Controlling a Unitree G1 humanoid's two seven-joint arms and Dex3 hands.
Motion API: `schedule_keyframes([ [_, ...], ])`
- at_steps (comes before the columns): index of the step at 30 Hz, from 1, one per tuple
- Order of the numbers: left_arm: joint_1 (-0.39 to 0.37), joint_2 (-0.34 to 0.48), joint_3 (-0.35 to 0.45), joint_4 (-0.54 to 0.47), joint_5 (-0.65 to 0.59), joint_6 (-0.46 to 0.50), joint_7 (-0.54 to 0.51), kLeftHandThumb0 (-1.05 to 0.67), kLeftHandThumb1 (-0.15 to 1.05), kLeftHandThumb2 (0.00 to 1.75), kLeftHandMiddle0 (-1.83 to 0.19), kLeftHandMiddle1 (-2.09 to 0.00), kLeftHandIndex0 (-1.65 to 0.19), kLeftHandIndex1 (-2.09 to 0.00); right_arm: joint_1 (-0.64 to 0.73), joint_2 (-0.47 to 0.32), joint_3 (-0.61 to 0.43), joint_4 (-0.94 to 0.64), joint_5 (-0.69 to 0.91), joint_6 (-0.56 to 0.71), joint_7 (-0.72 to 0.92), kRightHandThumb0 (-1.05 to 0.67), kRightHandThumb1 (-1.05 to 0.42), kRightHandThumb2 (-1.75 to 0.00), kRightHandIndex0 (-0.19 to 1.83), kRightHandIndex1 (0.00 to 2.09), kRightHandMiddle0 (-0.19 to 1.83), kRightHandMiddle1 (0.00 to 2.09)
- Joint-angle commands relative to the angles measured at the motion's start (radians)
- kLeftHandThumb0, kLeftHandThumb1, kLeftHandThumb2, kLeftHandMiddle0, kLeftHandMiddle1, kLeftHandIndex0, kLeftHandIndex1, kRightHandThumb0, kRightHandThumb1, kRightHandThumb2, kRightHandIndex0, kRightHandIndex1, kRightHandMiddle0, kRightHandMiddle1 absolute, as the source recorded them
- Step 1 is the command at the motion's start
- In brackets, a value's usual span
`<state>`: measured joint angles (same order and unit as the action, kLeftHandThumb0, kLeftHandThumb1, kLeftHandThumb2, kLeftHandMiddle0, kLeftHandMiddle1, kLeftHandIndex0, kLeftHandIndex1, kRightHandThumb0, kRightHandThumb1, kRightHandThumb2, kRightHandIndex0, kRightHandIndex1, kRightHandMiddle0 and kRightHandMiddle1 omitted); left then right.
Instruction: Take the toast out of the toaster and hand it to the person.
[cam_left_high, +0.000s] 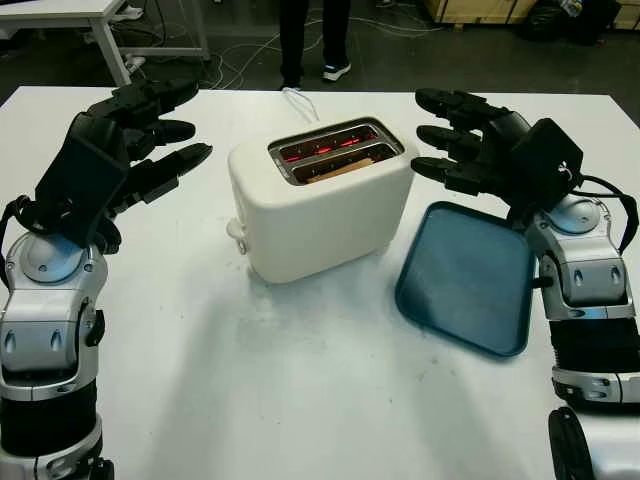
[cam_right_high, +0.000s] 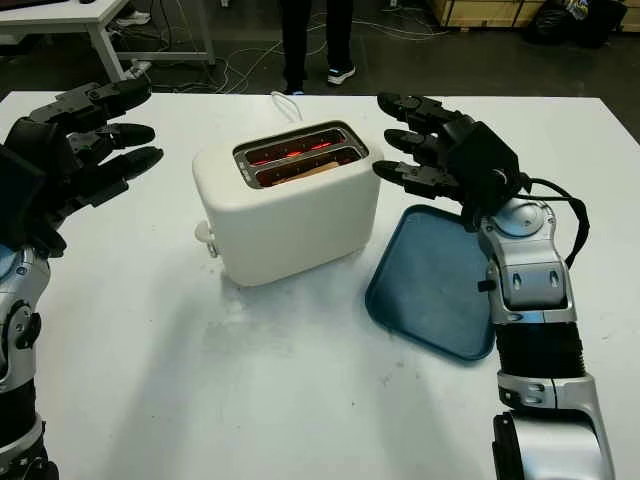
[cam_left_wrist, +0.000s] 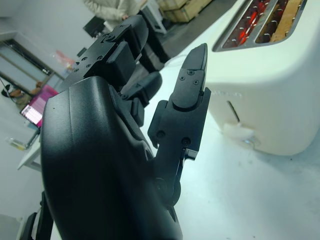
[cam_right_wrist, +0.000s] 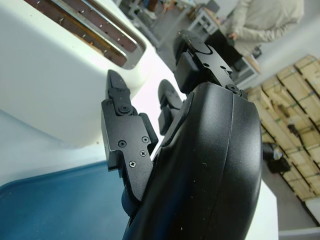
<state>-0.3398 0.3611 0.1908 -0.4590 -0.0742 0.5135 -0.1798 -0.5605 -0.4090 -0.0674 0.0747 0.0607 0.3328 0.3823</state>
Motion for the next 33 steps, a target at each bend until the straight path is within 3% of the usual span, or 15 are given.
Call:
schedule_keyframes([
  [1, -0.004, 0.001, -0.002, -0.02, 0.002, 0.012, 0.011, -0.27, 0.92, 0.09, -0.22, -0.89, -0.54, -0.13, -0.017, -0.003, -0.002, -0.009, 0.002, 0.006, -0.006, -0.03, -0.92, -0.1, 0.27, 0.26, 0.38, 0.0],
  [33, -0.009, -0.001, 0.018, 0.0, -0.072, 0.014, -0.019, -0.25, 0.9, 0.11, -0.2, -1.0, -0.53, -0.18, -0.014, -0.001, -0.012, -0.008, 0.008, -0.007, -0.004, -0.03, -0.92, -0.13, 0.26, 0.26, 0.36, 0.0],
])
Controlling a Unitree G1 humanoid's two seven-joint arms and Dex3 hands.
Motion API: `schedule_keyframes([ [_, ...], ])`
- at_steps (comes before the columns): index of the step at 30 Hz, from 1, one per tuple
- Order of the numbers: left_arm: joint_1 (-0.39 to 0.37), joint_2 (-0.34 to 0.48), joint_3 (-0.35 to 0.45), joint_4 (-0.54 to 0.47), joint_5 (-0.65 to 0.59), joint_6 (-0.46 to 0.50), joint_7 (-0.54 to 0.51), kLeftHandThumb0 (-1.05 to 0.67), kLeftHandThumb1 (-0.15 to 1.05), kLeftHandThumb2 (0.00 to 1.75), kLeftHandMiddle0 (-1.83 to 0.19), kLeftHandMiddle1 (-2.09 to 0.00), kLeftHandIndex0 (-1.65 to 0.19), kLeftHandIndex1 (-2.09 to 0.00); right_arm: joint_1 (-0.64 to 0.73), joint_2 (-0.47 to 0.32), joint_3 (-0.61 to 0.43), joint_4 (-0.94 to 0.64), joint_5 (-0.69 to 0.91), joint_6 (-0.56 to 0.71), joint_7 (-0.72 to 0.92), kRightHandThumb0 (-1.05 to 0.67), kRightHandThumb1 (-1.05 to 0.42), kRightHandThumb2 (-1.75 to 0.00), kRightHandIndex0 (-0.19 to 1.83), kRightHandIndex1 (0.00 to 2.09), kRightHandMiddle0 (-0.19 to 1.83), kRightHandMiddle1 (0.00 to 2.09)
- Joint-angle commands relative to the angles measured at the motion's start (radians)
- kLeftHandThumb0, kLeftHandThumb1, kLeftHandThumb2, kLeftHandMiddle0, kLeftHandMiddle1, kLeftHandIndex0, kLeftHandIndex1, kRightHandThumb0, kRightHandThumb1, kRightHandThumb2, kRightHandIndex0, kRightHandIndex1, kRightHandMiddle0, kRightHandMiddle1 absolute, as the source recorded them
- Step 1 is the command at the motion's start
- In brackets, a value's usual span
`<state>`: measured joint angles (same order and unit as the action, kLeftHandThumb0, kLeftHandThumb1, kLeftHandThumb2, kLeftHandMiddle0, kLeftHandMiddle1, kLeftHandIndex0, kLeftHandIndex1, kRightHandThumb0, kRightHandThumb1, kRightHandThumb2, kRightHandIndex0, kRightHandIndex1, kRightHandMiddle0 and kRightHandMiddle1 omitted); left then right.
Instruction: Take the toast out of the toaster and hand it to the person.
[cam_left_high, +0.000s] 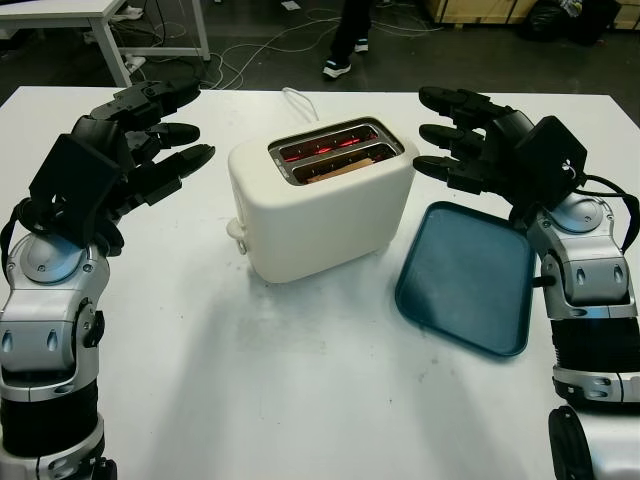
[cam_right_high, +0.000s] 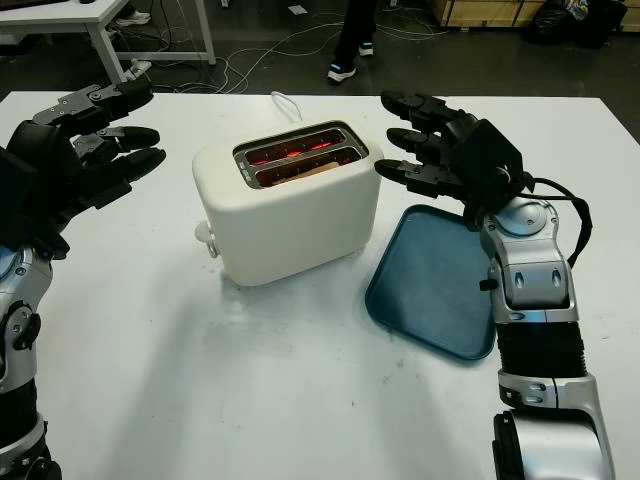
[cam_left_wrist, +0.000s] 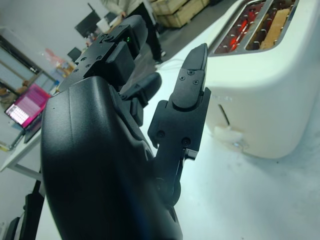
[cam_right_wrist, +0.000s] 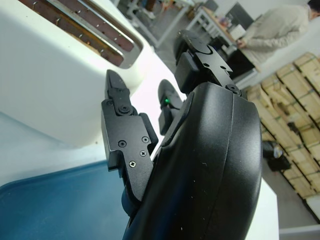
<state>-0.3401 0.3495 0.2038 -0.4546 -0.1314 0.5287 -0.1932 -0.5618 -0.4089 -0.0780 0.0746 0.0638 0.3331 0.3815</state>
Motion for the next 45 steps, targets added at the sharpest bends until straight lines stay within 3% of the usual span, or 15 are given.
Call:
schedule_keyframes([
  [1, -0.008, 0.011, 0.006, -0.005, -0.013, -0.003, -0.006, -0.24, 0.9, 0.11, -0.2, -1.0, -0.53, -0.19, -0.013, 0.001, -0.002, -0.007, 0.005, -0.01, -0.005, -0.03, -0.92, -0.13, 0.26, 0.26, 0.36, 0.0],
  [23, -0.004, 0.01, 0.005, -0.01, 0.0, -0.016, -0.001, -0.24, 0.89, 0.14, -0.21, -0.97, -0.52, -0.24, -0.009, 0.0, -0.007, -0.014, 0.012, 0.0, -0.004, -0.02, -0.92, -0.15, 0.25, 0.26, 0.36, 0.0],
  [31, -0.007, 0.016, -0.001, -0.039, 0.008, 0.032, 0.012, -0.24, 0.89, 0.15, -0.21, -0.97, -0.51, -0.26, -0.006, 0.003, -0.01, -0.014, 0.013, -0.006, -0.006, -0.01, -0.92, -0.16, 0.28, 0.26, 0.37, 0.01],
  [45, -0.011, 0.018, -0.002, -0.009, 0.0, -0.002, 0.003, -0.29, 0.87, 0.14, -0.25, -0.98, -0.52, -0.3, -0.013, -0.007, 0.002, -0.022, 0.006, 0.011, -0.004, -0.03, -0.92, -0.14, 0.25, 0.27, 0.36, 0.0],
])
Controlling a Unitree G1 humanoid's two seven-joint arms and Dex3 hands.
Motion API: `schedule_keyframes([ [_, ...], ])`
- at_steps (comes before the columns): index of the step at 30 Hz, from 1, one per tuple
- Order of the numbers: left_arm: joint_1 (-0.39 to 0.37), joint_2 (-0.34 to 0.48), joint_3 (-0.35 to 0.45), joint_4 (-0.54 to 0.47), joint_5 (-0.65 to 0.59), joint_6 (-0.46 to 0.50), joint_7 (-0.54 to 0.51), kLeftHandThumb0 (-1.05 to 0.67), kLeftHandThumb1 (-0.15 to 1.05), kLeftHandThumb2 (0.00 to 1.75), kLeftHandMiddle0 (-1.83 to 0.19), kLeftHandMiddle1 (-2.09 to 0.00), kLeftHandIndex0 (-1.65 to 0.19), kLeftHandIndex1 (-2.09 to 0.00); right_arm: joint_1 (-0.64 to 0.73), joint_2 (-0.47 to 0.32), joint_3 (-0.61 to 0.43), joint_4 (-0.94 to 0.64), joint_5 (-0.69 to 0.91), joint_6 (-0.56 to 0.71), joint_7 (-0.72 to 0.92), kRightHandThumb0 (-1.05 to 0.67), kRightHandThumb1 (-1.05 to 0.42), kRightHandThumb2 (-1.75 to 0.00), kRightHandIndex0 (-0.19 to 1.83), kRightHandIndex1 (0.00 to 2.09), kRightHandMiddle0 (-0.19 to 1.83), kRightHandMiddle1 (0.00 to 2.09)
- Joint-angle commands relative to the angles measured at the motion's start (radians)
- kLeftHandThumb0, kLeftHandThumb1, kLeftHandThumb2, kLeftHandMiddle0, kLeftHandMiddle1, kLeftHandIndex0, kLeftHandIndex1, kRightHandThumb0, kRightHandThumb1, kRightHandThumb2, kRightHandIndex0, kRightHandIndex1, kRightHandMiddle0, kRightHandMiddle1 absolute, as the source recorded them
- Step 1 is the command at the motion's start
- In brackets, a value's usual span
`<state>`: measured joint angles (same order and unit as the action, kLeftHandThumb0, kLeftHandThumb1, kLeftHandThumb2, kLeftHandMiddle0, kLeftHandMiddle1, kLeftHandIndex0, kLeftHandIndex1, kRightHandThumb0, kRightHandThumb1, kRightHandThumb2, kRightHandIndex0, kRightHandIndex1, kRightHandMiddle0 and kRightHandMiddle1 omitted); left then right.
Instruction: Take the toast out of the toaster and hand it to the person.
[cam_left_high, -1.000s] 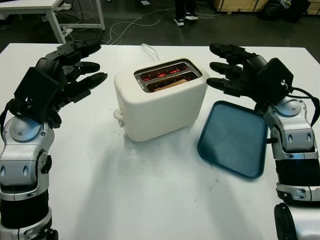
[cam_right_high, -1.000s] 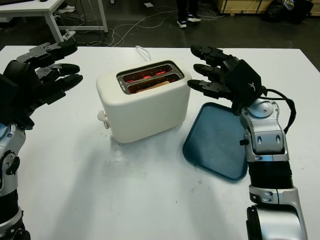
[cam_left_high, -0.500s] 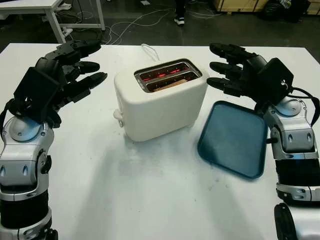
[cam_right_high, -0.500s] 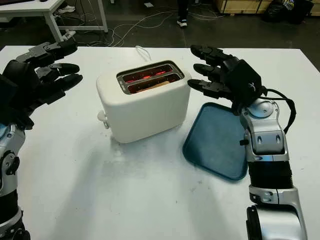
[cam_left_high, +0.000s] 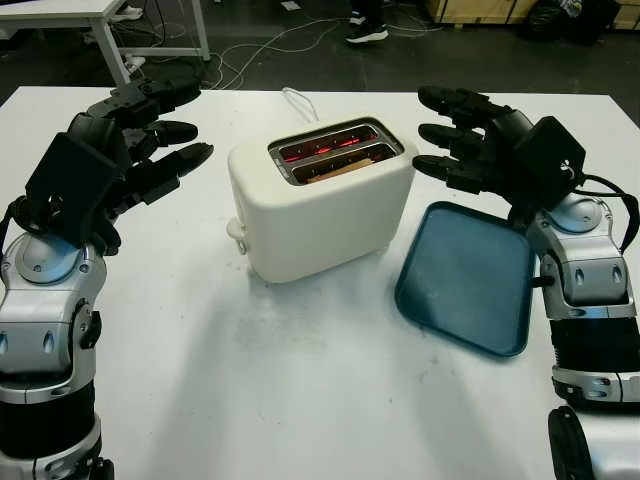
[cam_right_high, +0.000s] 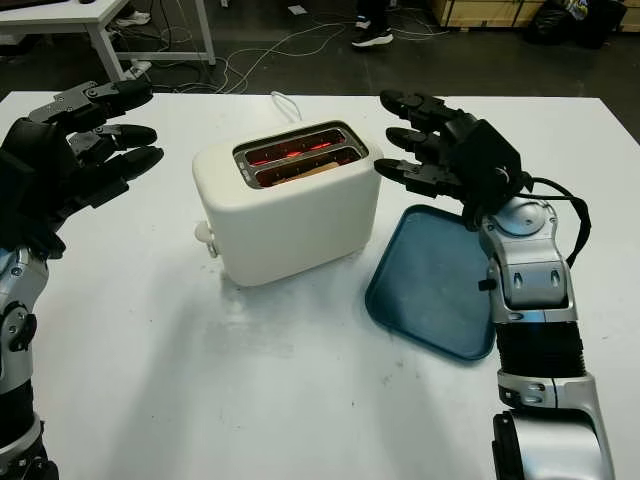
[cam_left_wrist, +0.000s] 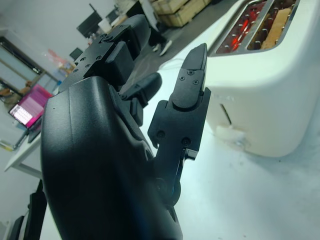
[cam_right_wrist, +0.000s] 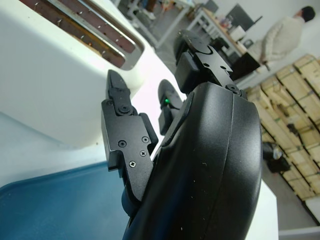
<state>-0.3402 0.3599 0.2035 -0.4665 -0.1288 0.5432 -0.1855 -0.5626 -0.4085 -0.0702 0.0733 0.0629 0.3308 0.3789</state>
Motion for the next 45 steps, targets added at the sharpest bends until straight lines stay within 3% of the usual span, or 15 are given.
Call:
schedule_keyframes([
  [1, -0.01, 0.009, -0.004, 0.003, 0.002, -0.02, -0.004, -0.29, 0.87, 0.15, -0.25, -0.98, -0.51, -0.31, -0.013, -0.008, -0.006, -0.02, 0.006, 0.01, -0.001, -0.03, -0.92, -0.15, 0.26, 0.27, 0.36, 0.0],
  [45, -0.015, 0.003, -0.011, 0.0, -0.006, -0.004, -0.002, -0.26, 0.81, 0.27, -0.2, -1.01, -0.43, -0.44, -0.031, -0.022, -0.009, -0.008, 0.006, 0.008, 0.009, -0.1, -0.9, -0.07, 0.3, 0.29, 0.39, 0.02],
])
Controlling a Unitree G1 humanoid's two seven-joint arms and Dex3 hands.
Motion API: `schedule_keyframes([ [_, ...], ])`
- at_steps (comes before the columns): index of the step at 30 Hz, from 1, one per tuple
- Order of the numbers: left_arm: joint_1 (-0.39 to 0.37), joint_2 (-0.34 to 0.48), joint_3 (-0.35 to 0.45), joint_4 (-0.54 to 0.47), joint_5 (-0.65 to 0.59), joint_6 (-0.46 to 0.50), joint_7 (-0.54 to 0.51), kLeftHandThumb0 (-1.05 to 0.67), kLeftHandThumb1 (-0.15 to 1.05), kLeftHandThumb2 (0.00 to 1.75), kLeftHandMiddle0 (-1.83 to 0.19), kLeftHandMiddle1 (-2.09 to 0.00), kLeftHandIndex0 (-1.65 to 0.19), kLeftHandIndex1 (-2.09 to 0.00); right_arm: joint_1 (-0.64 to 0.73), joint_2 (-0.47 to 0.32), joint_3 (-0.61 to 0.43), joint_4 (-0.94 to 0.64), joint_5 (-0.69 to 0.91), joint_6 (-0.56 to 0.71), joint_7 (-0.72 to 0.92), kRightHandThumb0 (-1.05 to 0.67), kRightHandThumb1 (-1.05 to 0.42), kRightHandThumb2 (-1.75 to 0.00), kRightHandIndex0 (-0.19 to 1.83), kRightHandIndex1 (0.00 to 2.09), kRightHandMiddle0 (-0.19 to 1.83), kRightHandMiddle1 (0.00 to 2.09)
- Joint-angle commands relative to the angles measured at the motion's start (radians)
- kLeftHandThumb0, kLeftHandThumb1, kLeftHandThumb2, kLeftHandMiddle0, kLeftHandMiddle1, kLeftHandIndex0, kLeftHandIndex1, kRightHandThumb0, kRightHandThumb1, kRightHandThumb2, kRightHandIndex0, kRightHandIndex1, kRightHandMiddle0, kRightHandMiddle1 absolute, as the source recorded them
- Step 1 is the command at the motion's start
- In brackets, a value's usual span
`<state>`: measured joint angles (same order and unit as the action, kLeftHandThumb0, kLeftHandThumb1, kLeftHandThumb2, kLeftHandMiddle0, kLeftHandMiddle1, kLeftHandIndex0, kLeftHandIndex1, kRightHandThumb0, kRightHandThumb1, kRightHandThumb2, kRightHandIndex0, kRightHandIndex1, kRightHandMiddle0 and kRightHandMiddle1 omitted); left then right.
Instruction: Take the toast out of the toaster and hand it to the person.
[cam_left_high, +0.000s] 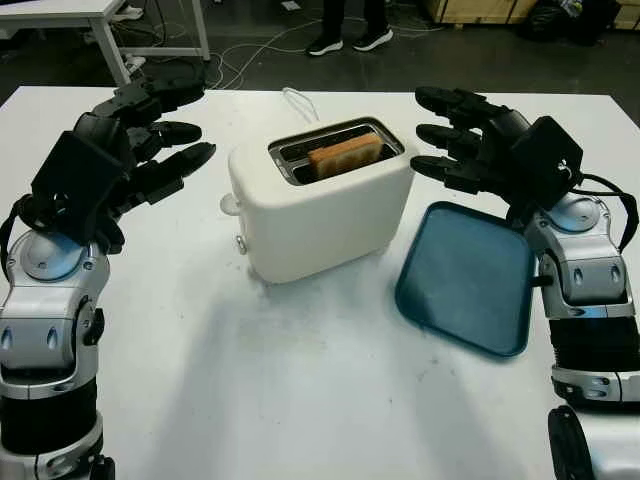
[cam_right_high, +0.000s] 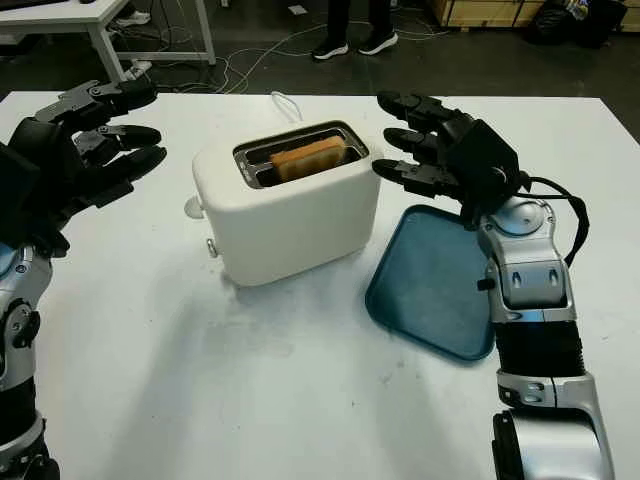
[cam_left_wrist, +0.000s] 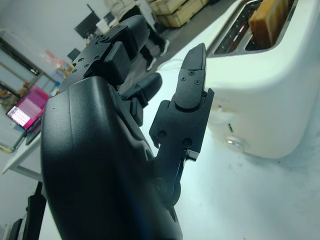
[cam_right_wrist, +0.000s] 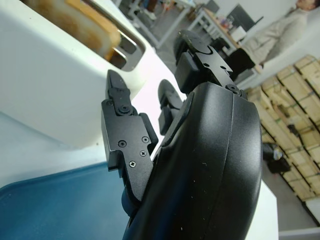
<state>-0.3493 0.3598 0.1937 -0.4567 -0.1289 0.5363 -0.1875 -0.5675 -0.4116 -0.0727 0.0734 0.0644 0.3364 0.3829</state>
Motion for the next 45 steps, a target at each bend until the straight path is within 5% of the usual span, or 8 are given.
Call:
schedule_keyframes([
  [1, -0.006, 0.003, -0.001, -0.009, -0.006, 0.004, 0.0, -0.26, 0.81, 0.27, -0.2, -1.01, -0.42, -0.44, -0.033, -0.032, 0.001, -0.002, -0.015, -0.024, 0.006, -0.14, -0.88, -0.05, 0.35, 0.31, 0.43, 0.03],
  [15, -0.002, -0.001, 0.001, -0.014, -0.004, 0.012, 0.007, -0.25, 0.79, 0.3, -0.2, -0.99, -0.41, -0.47, -0.369, -0.082, 0.075, 0.211, -0.145, -0.315, 0.019, 0.05, -0.6, -0.01, 0.86, 0.56, 0.91, 0.23],
  [22, 0.005, -0.003, 0.001, -0.007, -0.002, -0.004, 0.006, -0.24, 0.78, 0.32, -0.2, -0.99, -0.4, -0.48, -0.499, -0.083, 0.239, 0.312, -0.331, -0.456, 0.044, -0.26, -0.53, -0.01, 1.07, 0.58, 1.09, 0.25],
  [33, 0.011, 0.002, 0.008, -0.014, 0.0, -0.002, 0.006, -0.25, 0.77, 0.35, -0.21, -0.97, -0.39, -0.5, -0.538, -0.072, 0.412, 0.403, -0.518, -0.63, 0.081, -0.34, -0.59, -0.01, 1.0, 0.52, 1.03, 0.14],
  [45, 0.005, -0.003, 0.009, -0.013, -0.01, 0.006, 0.004, -0.25, 0.75, 0.38, -0.2, -0.97, -0.37, -0.51, -0.517, -0.065, 0.484, 0.438, -0.606, -0.621, 0.139, -0.36, -0.63, -0.01, 0.88, 0.83, 1.06, 0.05],
])
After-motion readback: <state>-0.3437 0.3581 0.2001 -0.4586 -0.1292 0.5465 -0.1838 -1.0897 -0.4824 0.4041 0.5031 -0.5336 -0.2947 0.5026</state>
